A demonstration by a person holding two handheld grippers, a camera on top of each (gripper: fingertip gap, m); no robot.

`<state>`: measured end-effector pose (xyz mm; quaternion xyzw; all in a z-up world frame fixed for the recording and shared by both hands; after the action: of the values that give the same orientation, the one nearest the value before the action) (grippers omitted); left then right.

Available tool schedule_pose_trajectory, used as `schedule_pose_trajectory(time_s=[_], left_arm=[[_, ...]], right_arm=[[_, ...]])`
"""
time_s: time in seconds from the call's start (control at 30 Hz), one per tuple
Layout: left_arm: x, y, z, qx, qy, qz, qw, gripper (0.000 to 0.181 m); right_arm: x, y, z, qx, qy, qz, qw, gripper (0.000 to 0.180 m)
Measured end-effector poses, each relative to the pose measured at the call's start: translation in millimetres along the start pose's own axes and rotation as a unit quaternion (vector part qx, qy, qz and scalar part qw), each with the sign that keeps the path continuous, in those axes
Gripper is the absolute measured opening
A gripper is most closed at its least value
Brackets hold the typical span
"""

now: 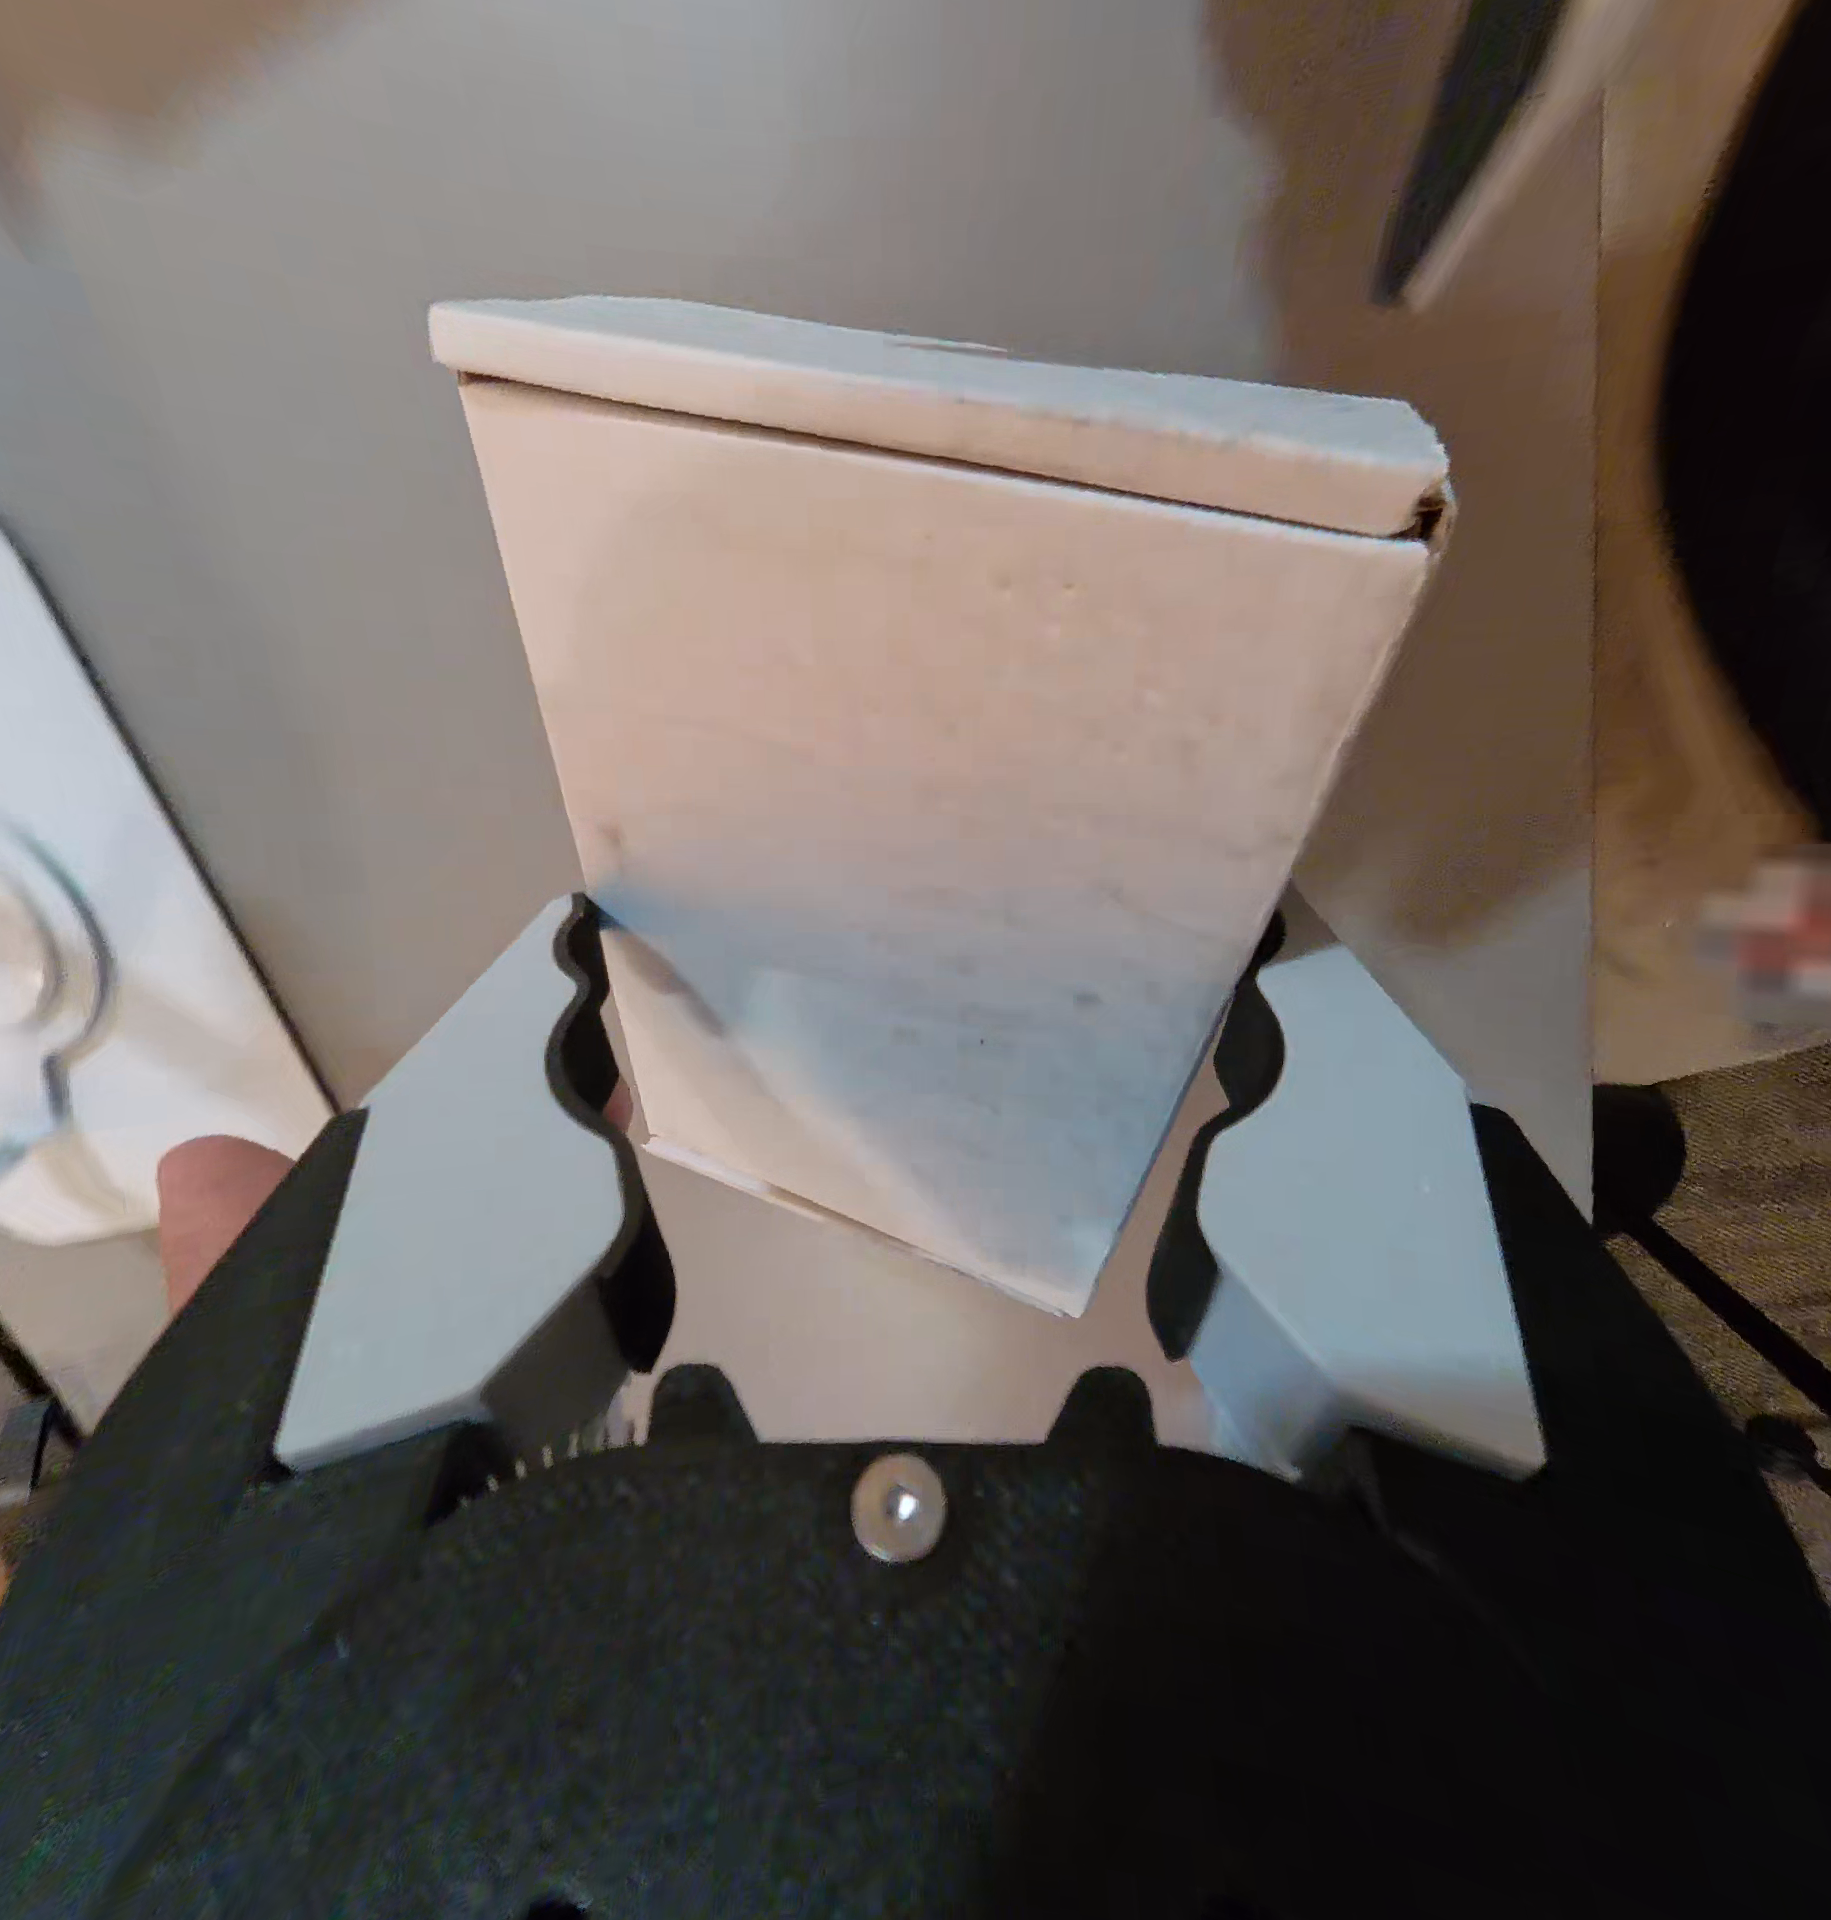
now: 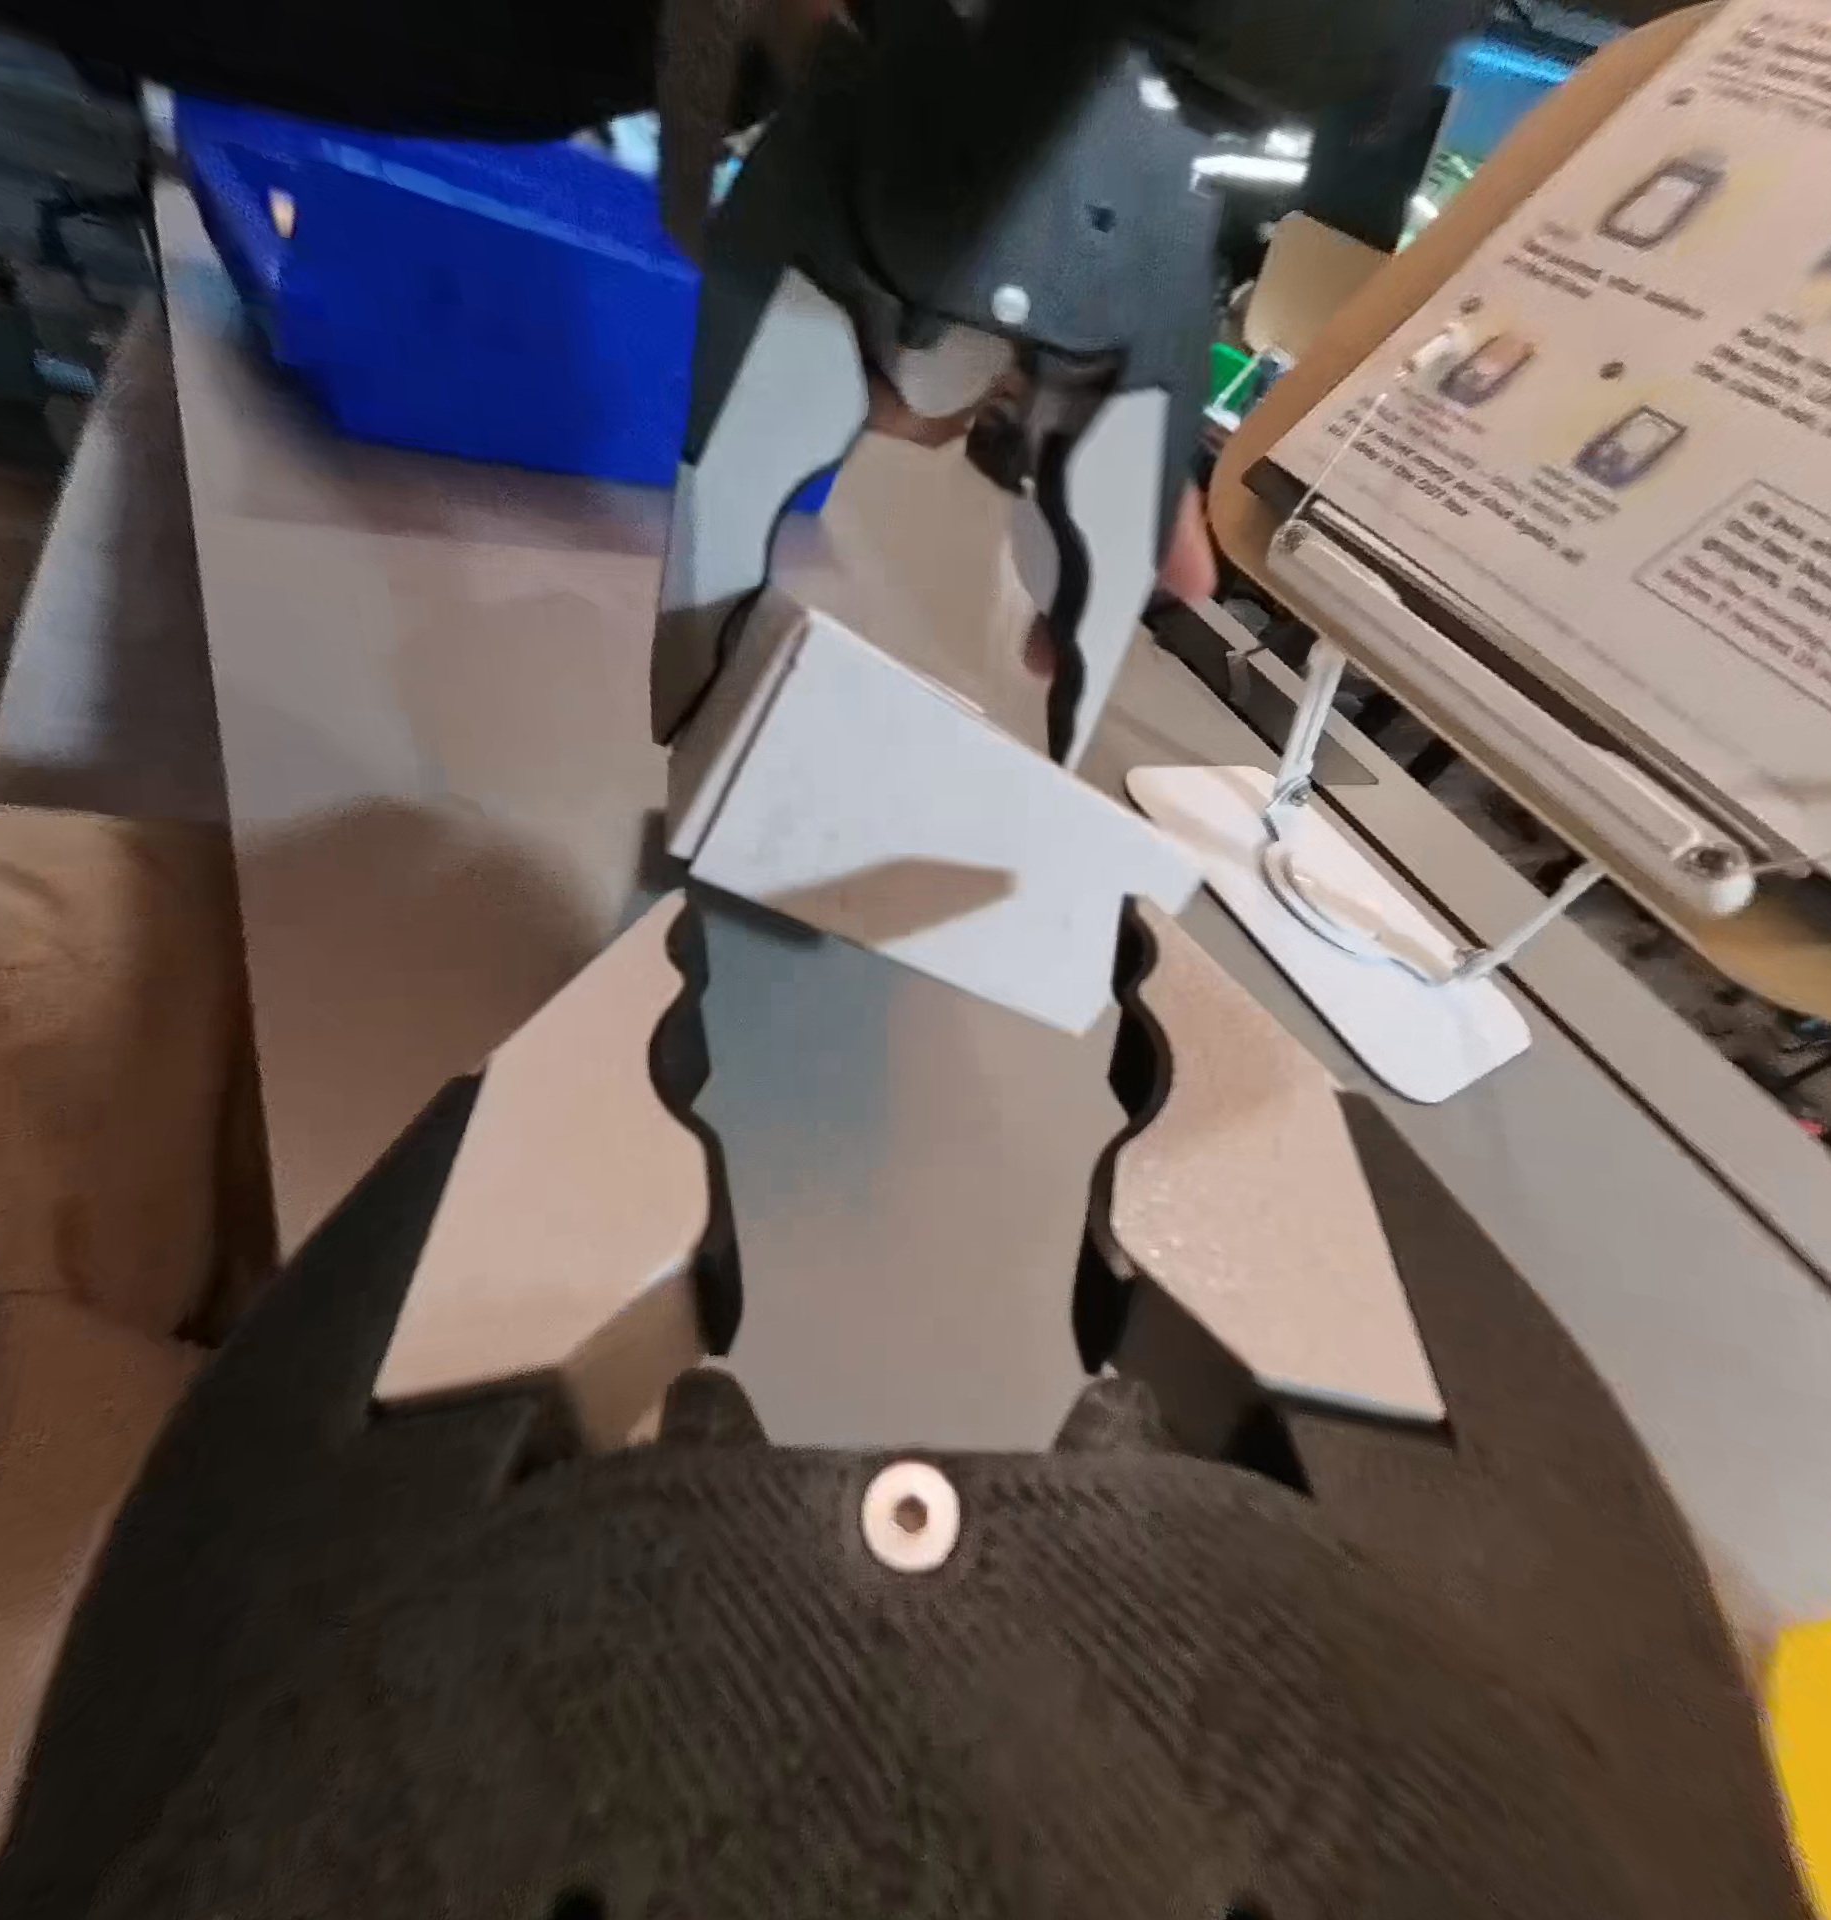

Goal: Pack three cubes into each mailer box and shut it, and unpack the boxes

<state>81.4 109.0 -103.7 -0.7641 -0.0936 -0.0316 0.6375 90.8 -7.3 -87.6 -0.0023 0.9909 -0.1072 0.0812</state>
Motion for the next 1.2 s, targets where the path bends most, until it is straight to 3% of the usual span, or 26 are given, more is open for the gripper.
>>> schedule_pose_trajectory(time_s=[0.13, 0.23, 0.3, 0.33, 0.37, 0.4, 0.47, 0.57, 0.67, 0.77, 0.83, 0.9, 1.07, 1.2], left_arm=[[9.6, 15.7, -24.1, -0.009, 0.011, 0.032, 0.999, 0.119], [13.3, 19.1, -27.9, 0.01, 0.008, 0.046, 0.999, 0.117], [10.5, 22.2, -34.4, 0.001, 0.009, 0.061, 0.998, 0.118], [7.9, 25.0, -38.5, -0.004, 0.007, 0.07, 0.998, 0.118], [5.7, 27.7, -41.7, -0.006, 0.008, 0.075, 0.997, 0.118], [5.4, 30.1, -43.5, -0.004, 0.009, 0.073, 0.997, 0.118], [6.9, 33.1, -45.4, -0.002, 0.007, 0.063, 0.998, 0.118], [17.8, 28.8, -43.0, -0.013, -0.004, -0.007, 1.0, 0.127], [25.5, 18.4, -25.5, -0.029, -0.042, -0.093, 0.994, 0.123], [14.0, 18.4, -25.7, -0.141, -0.095, -0.121, 0.978, 0.103], [7.0, 24.3, -32.4, -0.197, -0.103, -0.146, 0.964, 0.112], [11.9, 28.3, -31.4, -0.201, -0.098, -0.21, 0.952, 0.105], [23.5, 25.1, -34.0, -0.286, -0.161, -0.295, 0.897, 0.085], [14.1, 23.1, -39.9, -0.381, -0.228, -0.288, 0.848, 0.079]], right_arm=[[-11.1, 10.9, 29.9, 0.075, -0.127, 0.043, 0.988, 0.096], [-19.3, 12.0, 38.6, 0.096, -0.22, 0.087, 0.967, 0.093], [-12.5, 10.4, 34.5, 0.082, -0.249, 0.086, 0.961, 0.08], [-8.1, 9.1, 34.1, 0.083, -0.263, 0.081, 0.958, 0.082], [-5.3, 8.4, 38.0, 0.096, -0.28, 0.077, 0.952, 0.081], [-2.6, 7.8, 43.9, 0.11, -0.295, 0.071, 0.947, 0.068], [-5.0, 6.0, 50.9, 0.126, -0.302, 0.074, 0.942, 0.065], [-18.0, -4.2, 51.8, 0.13, -0.258, 0.077, 0.954, 0.065], [-32.8, -19.1, 53.3, 0.123, -0.194, 0.071, 0.971, 0.064], [-38.7, -27.2, 56.3, 0.109, -0.125, 0.041, 0.985, 0.064], [-41.1, -28.2, 55.6, 0.096, -0.107, 0.023, 0.989, 0.065], [-44.8, -28.0, 54.9, 0.083, -0.084, 0.008, 0.993, 0.065], [-56.5, -26.6, 53.9, 0.059, 0.019, -0.018, 0.998, 0.067], [-62.8, -23.4, 56.1, 0.068, 0.054, -0.03, 0.996, 0.07]])
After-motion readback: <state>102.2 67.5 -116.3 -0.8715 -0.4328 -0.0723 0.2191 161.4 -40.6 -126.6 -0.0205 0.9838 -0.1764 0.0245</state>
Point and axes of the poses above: each gripper's, where its closed fingertips meet, y out along the fingers, z out of its underside, x = y × z across the jaws, the point moved 3 cm from there along -y, back along the fingers, and after that the axes turned 14 degrees about y, right-handed, at the moved point
